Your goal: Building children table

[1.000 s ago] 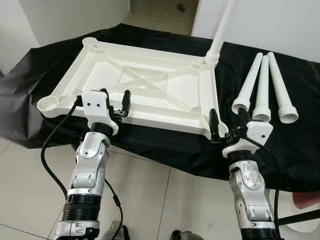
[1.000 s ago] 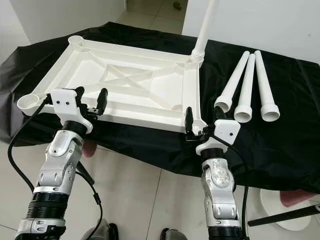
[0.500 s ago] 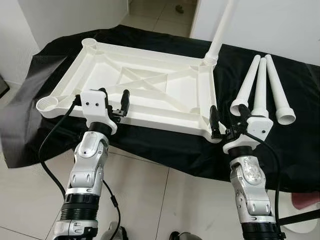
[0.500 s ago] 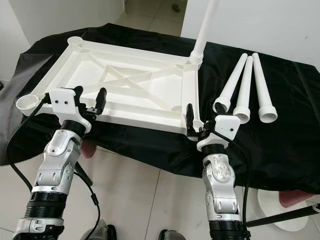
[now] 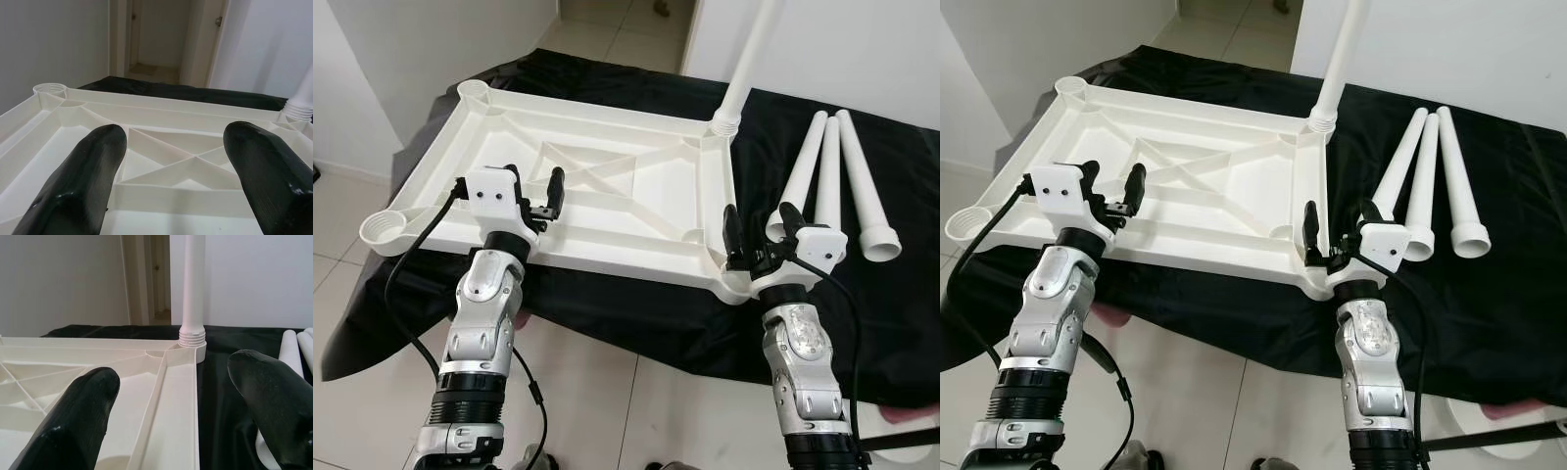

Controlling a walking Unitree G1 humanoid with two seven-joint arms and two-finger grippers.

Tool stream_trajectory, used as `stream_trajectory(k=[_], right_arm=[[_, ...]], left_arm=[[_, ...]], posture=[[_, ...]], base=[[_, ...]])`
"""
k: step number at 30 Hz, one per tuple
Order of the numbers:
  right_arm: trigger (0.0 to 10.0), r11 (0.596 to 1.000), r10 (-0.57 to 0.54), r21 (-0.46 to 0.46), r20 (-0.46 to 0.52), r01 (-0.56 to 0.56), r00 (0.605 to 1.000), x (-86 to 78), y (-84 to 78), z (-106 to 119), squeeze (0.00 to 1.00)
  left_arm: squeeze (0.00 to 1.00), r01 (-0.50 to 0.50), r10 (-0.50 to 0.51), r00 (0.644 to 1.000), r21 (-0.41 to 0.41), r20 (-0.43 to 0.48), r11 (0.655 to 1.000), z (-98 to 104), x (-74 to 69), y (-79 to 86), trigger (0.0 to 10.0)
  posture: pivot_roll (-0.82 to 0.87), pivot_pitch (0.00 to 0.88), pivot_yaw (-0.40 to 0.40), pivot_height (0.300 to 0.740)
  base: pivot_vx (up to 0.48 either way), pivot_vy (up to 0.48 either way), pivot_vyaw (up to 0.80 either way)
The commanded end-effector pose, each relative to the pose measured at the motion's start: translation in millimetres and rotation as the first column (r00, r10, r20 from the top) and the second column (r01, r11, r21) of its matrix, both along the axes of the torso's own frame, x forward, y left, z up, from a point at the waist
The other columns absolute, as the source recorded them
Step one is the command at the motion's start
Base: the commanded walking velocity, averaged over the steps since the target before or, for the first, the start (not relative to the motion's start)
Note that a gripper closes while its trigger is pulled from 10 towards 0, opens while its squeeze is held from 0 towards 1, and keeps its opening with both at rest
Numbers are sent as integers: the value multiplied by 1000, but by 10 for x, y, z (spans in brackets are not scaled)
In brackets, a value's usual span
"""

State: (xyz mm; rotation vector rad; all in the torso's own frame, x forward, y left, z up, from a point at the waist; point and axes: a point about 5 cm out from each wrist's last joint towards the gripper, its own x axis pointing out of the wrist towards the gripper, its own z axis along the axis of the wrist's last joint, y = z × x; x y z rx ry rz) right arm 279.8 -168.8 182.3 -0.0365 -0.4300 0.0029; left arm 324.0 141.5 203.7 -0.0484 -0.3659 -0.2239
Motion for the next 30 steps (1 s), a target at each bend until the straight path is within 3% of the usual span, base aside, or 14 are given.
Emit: stream_trajectory(k=[1,30], right_arm=[[10000,1000,-15,7,-16,15,1000,-5,-38,-52,0],[10000,1000,-7,5,-16,7,1000,-4,-21,-55,0]], left_arm=[[0,-11,11,1000,-8,-8,1000,0,3,-4,10000],[0,5,-5,1000,-12,0,1000,30,-15,4,10000]], posture=[[36,111,-33,740],[40,115,-39,740]], base=[[251,0,0],[233,0,0]])
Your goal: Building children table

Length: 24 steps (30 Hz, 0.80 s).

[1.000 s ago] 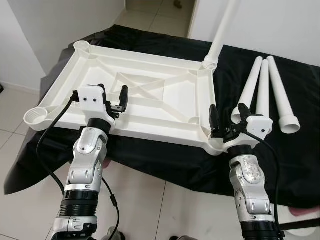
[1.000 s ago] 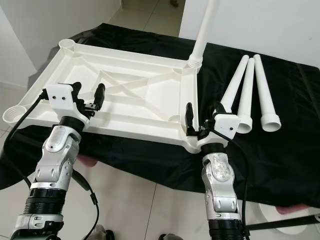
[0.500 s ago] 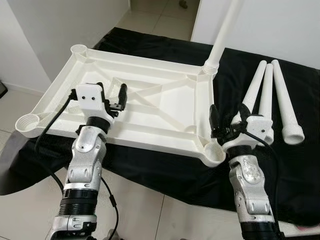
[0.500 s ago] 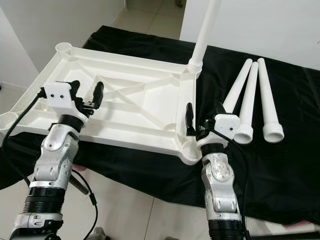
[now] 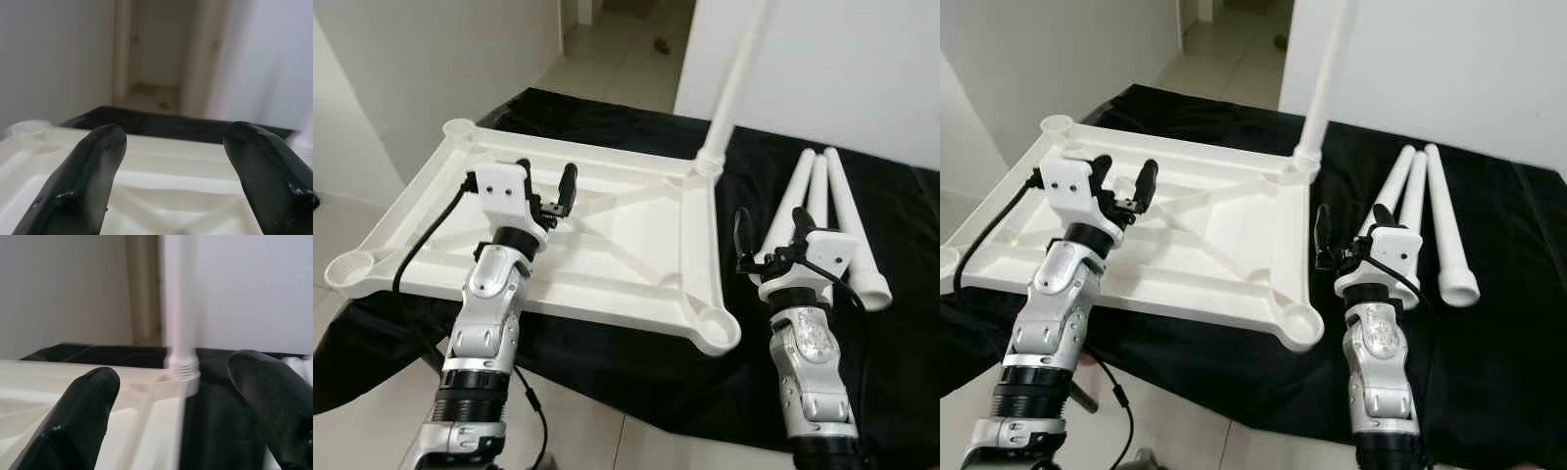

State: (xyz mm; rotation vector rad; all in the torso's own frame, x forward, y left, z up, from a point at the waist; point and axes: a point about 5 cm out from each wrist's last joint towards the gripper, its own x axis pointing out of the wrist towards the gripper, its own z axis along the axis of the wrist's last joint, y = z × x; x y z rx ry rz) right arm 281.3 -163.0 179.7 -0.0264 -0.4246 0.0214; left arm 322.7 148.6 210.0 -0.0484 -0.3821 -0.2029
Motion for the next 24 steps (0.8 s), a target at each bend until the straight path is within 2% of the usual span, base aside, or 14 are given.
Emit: stream_trajectory(k=[1,6,9,16,17,20,24], right_arm=[[10000,1000,-24,-1,-10,24,1000,-17,-77,-28,0],[10000,1000,-21,-1,-17,21,1000,1,-76,-37,0],[10000,999,-36,-14,-31,36,999,57,-113,-8,0],[10000,992,-126,-15,-85,125,988,213,-256,47,0],[10000,989,-149,-11,-99,148,984,237,-284,56,0],[10000,987,-163,-12,-109,162,981,254,-301,62,0],[10000,978,-203,4,-170,207,964,348,-352,79,0]], left_arm=[[0,42,-42,999,-15,-14,999,-39,-16,-75,10000],[0,121,-122,992,-41,-34,992,-90,-53,-140,10000],[0,185,-185,981,-1,-54,983,-113,-86,-241,10000],[0,228,-226,972,37,-66,973,-38,-106,-336,10000],[0,252,-250,964,9,-88,968,-47,-109,-357,10000],[0,264,-263,960,2,-102,964,-54,-110,-372,10000],[0,297,-291,953,82,-77,951,-42,-121,-442,10000]], posture=[[39,117,-43,740],[39,117,-43,740],[27,132,-60,740],[22,141,-51,740],[20,145,-46,740],[20,146,-44,740],[13,152,-29,740]], base=[[0,0,0],[0,0,0],[0,0,0],[0,0,0],[0,0,0],[0,0,0],[0,0,0]])
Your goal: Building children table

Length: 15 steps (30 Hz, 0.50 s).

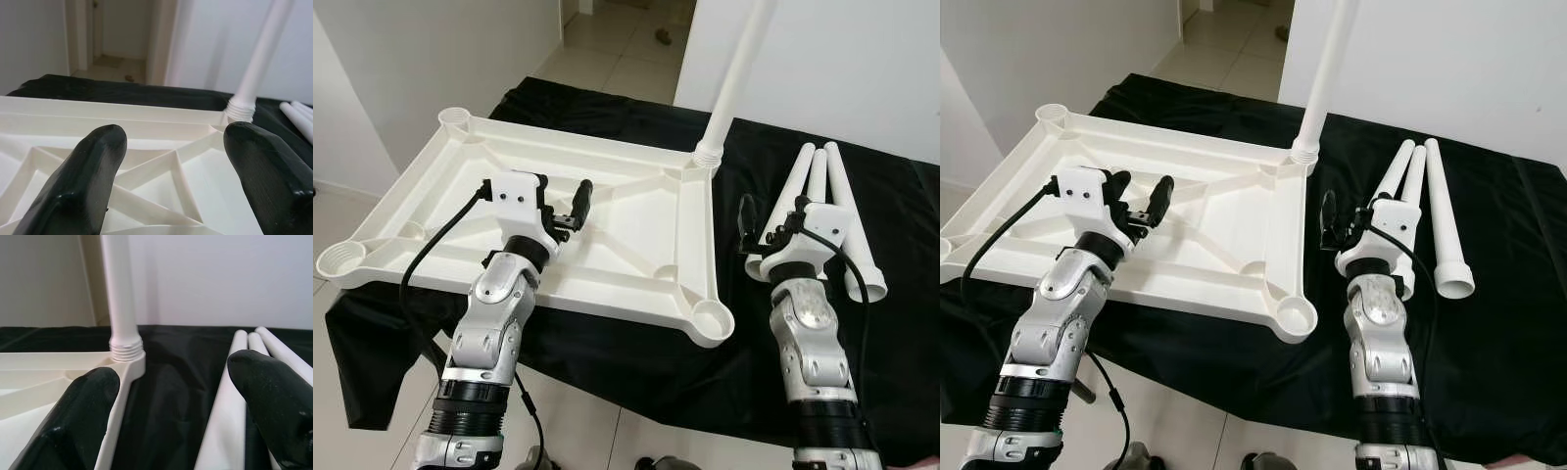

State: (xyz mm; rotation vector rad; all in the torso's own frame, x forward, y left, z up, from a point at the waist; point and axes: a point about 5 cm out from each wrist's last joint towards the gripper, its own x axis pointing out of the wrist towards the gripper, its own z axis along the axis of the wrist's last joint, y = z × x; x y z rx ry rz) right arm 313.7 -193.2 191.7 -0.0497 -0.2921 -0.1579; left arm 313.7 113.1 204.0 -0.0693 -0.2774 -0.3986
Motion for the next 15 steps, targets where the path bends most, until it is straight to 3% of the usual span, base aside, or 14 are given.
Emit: stream_trajectory(k=[1,3,8,15], right_arm=[[10000,999,-45,3,-50,46,998,48,-74,-36,0],[10000,999,-45,3,-50,46,998,48,-74,-36,0],[10000,997,-77,-15,-93,76,993,147,-127,-24,0],[10000,999,-45,21,-153,49,987,228,-92,-78,0]], left_arm=[[0,132,-135,990,75,29,988,19,-41,-121,10000],[0,132,-135,990,75,29,988,19,-41,-121,10000],[0,294,-299,954,145,15,945,67,-179,-344,10000],[0,360,-363,932,177,-14,916,31,-233,-438,10000]], posture=[[14,153,-25,740],[14,153,-25,740],[21,167,-15,740],[27,174,-6,740]], base=[[0,0,0],[0,0,0],[0,0,0],[0,0,0]])
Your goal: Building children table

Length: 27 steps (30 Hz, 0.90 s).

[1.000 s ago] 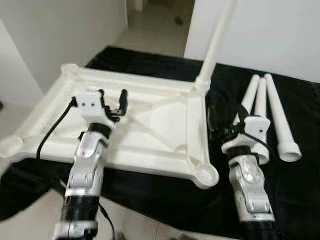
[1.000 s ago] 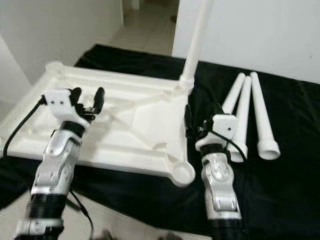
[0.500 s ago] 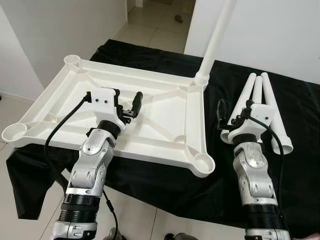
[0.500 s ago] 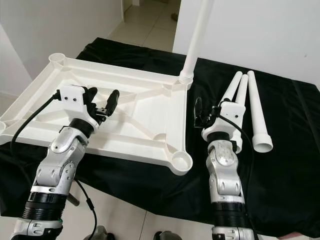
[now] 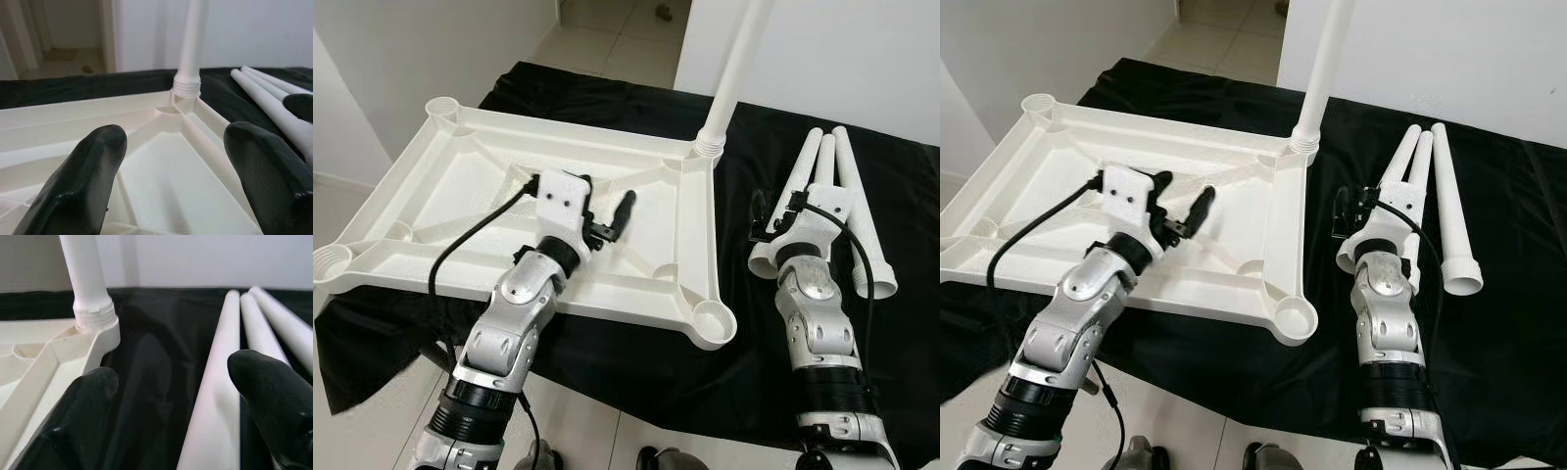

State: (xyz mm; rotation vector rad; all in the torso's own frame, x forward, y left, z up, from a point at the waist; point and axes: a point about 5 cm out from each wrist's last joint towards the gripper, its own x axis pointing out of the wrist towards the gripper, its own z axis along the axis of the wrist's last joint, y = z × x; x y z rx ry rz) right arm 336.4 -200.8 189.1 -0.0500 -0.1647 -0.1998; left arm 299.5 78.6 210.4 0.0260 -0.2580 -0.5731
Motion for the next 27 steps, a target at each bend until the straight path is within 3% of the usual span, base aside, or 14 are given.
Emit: stream_trajectory(k=[1,4,8,12,16,18,20,27], right_arm=[[10000,1000,2,28,-41,-1,999,16,-5,-68,0],[10000,999,-2,50,-56,5,998,36,2,-82,0],[10000,981,-4,193,-139,31,990,92,77,-160,0],[10000,971,-28,227,-173,68,984,78,107,-216,0],[10000,944,-44,305,-269,128,962,43,200,-380,0],[10000,944,-44,305,-269,128,962,43,200,-380,0],[10000,931,-82,310,-330,190,940,21,216,-473,0],[10000,922,-121,313,-321,226,939,-2,226,-480,0]], left_arm=[[0,228,-228,974,67,-9,971,-35,-102,-107,10000],[0,238,-238,971,78,-6,968,-31,-110,-119,10000],[0,252,-253,967,109,-4,961,-22,-136,-134,10000],[0,245,-246,969,111,-3,963,-13,-136,-120,10000],[0,225,-226,974,104,-4,969,0,-116,-96,10000],[0,225,-226,974,104,-4,969,0,-116,-96,10000],[0,213,-215,977,107,1,971,12,-103,-78,10000],[0,196,-197,980,107,3,975,29,-75,-43,10000]], posture=[[27,174,-6,740],[31,174,-3,740],[38,174,0,740],[43,169,-1,740],[45,165,-2,740],[45,165,-2,740],[51,164,2,740],[53,164,6,740]], base=[[0,0,0],[0,0,0],[0,0,0],[0,0,0],[0,0,0],[0,0,0],[0,0,0],[0,0,0]])
